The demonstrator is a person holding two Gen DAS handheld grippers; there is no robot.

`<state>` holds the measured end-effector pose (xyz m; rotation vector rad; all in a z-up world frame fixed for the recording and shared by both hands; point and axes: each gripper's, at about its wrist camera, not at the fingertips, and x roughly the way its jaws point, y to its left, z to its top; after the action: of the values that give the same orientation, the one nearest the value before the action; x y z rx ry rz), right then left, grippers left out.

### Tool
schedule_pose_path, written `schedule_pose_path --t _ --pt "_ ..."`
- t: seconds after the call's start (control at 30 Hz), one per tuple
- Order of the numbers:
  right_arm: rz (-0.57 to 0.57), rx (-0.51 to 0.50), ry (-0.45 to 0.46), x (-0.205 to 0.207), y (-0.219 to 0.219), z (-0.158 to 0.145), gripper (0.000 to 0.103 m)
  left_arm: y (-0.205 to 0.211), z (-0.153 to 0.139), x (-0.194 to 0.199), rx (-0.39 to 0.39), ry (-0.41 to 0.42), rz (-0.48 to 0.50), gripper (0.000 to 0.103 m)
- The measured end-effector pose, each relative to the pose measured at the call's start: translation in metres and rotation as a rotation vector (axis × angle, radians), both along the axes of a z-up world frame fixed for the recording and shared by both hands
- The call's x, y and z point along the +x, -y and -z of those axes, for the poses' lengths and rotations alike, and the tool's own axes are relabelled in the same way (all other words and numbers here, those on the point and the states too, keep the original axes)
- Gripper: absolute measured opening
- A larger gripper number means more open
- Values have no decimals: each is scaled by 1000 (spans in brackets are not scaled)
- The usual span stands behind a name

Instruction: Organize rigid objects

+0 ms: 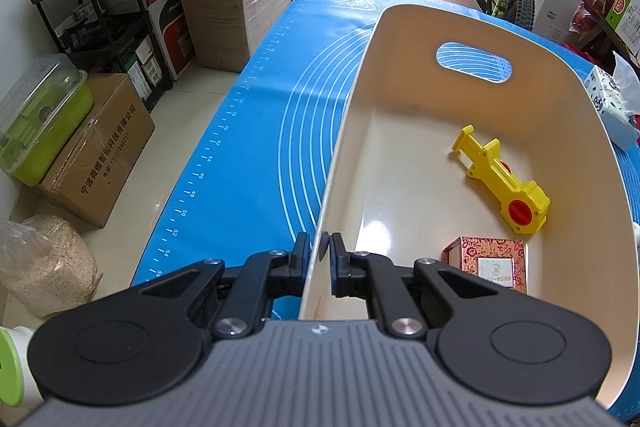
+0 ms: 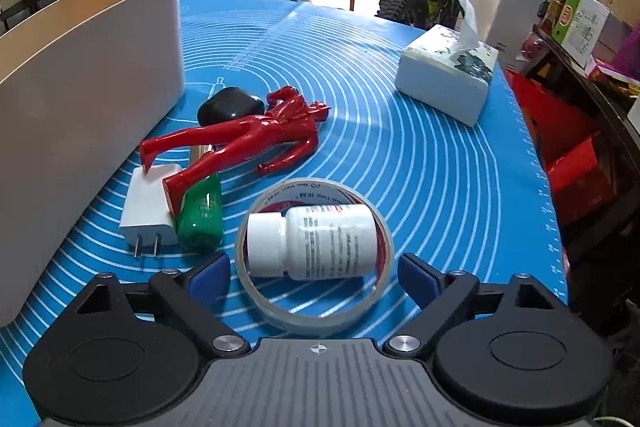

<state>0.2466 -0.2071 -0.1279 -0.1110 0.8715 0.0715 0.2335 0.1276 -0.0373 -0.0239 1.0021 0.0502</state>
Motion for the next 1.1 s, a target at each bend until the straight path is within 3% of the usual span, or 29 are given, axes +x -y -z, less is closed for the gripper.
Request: schedule_pose_path --t 0.2,0.33,0.6,0.83,1.1 --pt "-20 -10 12 7 -1 1 95 0 0 0 1 0 0 12" --pt "-34 22 27 5 1 0 83 0 0 0 2 0 0 13" --pt "-5 29 88 -4 2 -7 83 1 0 0 3 0 1 12" --pt "6 43 144 -11 7 -29 83 1 0 0 2 0 0 12" --pt "1 55 251 -18 -3 -78 83 1 0 0 1 0 0 12"
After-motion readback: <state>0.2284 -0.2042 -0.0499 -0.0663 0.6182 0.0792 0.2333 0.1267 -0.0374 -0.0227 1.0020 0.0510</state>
